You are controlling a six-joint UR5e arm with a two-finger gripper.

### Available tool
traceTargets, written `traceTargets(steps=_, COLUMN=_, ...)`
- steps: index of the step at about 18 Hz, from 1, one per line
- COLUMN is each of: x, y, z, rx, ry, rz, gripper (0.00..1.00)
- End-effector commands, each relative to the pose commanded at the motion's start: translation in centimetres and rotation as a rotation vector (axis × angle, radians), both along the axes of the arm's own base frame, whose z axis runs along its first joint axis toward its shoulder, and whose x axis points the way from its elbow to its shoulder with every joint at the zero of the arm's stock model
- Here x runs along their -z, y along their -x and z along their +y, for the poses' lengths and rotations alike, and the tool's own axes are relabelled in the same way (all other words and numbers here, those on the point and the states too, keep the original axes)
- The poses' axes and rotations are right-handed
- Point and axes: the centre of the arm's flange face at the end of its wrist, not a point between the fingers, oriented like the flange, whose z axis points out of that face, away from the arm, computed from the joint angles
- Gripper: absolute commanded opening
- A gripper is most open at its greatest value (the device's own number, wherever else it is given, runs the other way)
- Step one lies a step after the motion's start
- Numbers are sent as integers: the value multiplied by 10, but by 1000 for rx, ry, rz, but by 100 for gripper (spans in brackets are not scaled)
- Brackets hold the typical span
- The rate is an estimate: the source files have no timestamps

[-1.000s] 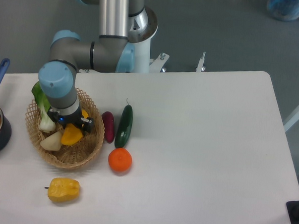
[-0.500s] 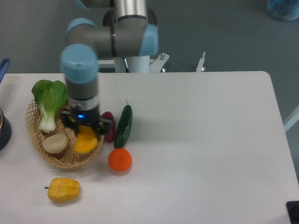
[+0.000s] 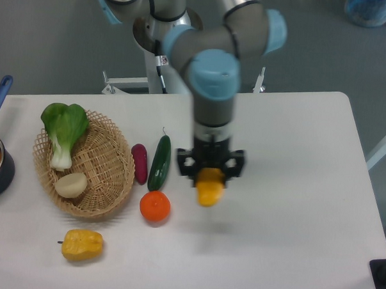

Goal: Pick up the mango from the basket
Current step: 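Lift the yellow mango out of the basket and carry it upward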

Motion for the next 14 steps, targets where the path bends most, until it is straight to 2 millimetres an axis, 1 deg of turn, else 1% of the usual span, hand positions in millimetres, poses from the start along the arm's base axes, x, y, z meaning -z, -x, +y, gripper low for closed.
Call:
traceTargets(steps=4, x=11, y=20, z=-15, rx=95, ry=41, rz=23, gripper=29)
traceTargets(steps=6, x=11, y=33, z=-31, rx=143, ry=70, rz=37, gripper=30)
traceTargets(steps=7, x=16, y=38, z=-40, rx=226, ry=93, rz=45, gripper=30)
traceTargets(steps=8, x=18, y=40, z=-44, rx=243, ry=99, rz=45, gripper=30)
traceTargets(steps=10, x=20, y=41, z=-48, rx=272, ry=106, rz=46, gripper=30)
traceTargets(steps=12, x=27, y=38, z=-49, rx=285, ry=115, rz=36, gripper=32)
traceTargets(steps=14, x=29, y=37, z=-52, rx=284, ry=127, rz=33, gripper=33)
